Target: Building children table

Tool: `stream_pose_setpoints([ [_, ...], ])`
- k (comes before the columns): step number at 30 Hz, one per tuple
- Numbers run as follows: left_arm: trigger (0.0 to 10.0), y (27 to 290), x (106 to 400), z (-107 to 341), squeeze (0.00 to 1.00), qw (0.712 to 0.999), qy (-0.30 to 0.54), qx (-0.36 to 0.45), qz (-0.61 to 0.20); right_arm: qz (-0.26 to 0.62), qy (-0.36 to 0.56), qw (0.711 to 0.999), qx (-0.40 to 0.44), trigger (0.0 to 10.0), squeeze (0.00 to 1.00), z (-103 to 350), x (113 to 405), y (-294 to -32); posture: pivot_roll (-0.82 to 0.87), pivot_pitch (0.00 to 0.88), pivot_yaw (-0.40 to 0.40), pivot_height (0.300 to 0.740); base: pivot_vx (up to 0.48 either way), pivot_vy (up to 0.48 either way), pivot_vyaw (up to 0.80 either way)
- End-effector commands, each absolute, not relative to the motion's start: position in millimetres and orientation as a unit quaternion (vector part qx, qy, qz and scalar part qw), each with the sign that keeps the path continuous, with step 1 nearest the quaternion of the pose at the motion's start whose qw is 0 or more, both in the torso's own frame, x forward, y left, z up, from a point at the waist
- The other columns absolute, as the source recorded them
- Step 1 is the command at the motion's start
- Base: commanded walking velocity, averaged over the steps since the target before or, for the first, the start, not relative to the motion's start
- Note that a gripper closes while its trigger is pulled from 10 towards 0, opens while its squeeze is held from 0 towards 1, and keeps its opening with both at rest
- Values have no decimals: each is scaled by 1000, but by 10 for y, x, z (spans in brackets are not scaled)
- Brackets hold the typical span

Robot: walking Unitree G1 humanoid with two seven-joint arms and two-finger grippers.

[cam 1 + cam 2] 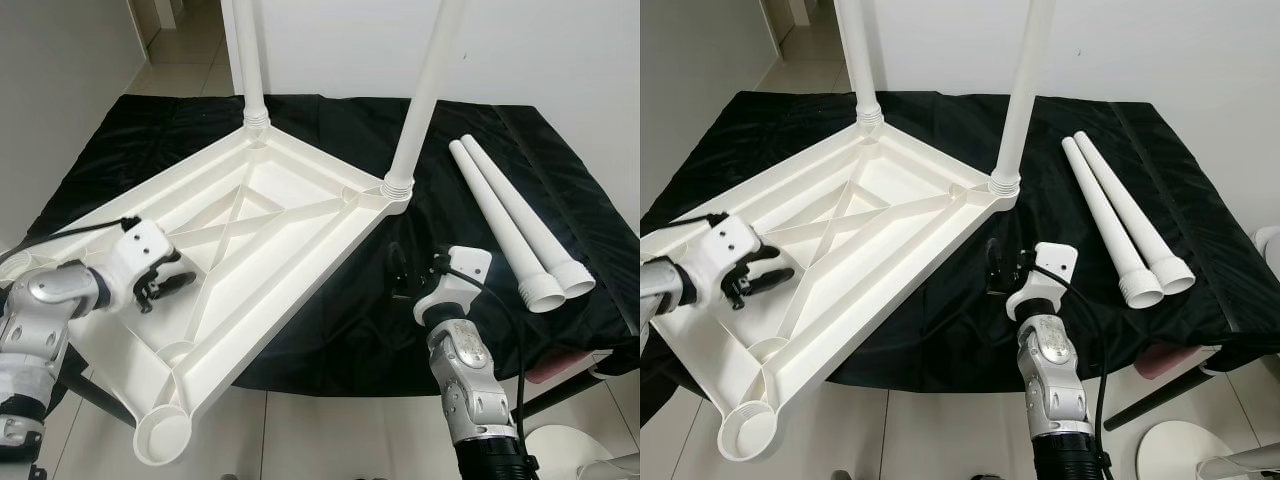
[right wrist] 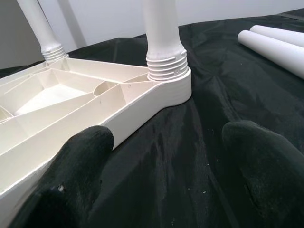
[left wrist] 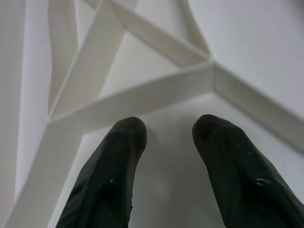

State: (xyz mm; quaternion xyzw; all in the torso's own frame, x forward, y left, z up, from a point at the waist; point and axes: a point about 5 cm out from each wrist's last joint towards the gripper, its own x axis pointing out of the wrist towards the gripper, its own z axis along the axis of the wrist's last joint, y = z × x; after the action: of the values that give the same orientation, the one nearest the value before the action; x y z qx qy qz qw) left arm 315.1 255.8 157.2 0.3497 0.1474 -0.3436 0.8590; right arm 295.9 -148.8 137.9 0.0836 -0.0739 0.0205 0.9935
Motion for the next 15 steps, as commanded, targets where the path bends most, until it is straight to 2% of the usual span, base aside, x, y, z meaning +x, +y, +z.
stream_pose_setpoints([
  [1,10000,2620,3128,1492,0,855,159,375,-321,23,-70,994,84,10000,0,1377,2958,-1487,6,88,10,740,0,0,0],
  [2,10000,2605,3104,1448,0,845,161,387,-331,23,-70,994,83,10000,0,1376,2955,-1494,5,87,11,740,0,0,0],
  [12,10000,2246,3141,1380,0,848,132,358,-368,23,-69,994,82,10000,0,1376,2959,-1492,5,85,10,740,0,0,0],
  [15,10000,2071,3203,1385,0,860,114,336,-367,23,-70,994,84,10000,0,1379,2962,-1482,0,83,13,740,0,0,0],
])
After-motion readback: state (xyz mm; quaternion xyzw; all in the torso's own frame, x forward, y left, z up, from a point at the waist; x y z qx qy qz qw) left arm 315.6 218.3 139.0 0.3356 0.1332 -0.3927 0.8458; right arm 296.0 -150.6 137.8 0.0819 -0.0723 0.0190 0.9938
